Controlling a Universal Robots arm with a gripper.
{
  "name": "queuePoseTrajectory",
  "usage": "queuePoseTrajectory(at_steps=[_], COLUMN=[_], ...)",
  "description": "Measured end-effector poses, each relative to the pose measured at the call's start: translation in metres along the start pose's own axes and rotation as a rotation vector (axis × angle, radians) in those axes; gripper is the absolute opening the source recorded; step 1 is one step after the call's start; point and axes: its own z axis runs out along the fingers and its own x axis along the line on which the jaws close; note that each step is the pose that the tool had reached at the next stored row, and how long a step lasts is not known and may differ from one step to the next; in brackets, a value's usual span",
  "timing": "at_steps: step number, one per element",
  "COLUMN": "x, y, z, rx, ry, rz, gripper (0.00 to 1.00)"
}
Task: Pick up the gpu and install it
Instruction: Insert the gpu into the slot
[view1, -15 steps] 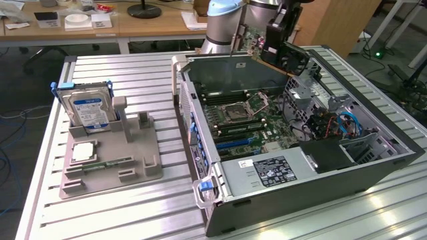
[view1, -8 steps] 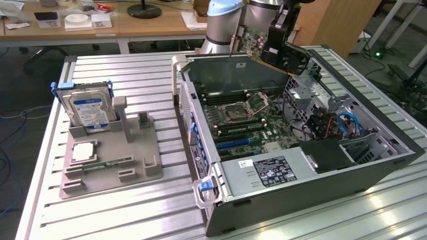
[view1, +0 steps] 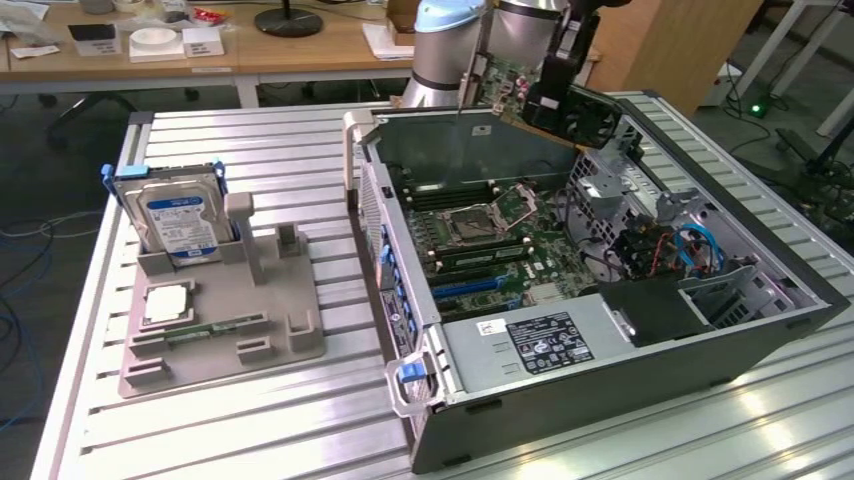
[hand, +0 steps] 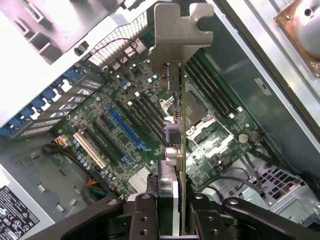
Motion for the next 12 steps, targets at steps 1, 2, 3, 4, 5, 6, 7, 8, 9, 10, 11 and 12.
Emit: queuePoseTrajectory(at_steps=[1,2,3,4,5,6,7,8,9,10,11,12], x=[0.0001,0.0003,0.0004,0.0005,0.0005,0.0006,0.0006,0.0007,0.0007,0.0008,0.0009,0.0010], y=[-0.0001,-0.0002,-0.0003,-0.0004,-0.0005,-0.0005,-0.0006,-0.0006,-0.0006,-0.0007,-0.0007,-0.0008], z=[0.0000,0.0000,0.0000,0.0000,0.0000,0.0000,0.0000,0.0000,0.0000,0.0000,0.0000,0.0000], rx=[-0.0001,-0.0002,-0.0004,-0.0004,-0.0006,-0.0007,-0.0008,-0.0009,-0.0011,-0.0012,-0.0013,-0.0015], ry=[0.0000,-0.0002,-0.0002,-0.0003,-0.0005,-0.0005,-0.0006,-0.0008,-0.0009,-0.0010,-0.0011,-0.0012], rz=[-0.010,-0.019,-0.028,-0.038,-0.048,-0.057,-0.069,-0.079,-0.090,-0.102,-0.114,-0.126], gripper=[0.28,0.28,0.28,0.28,0.28,0.28,0.28,0.28,0.28,0.28,0.28,0.28])
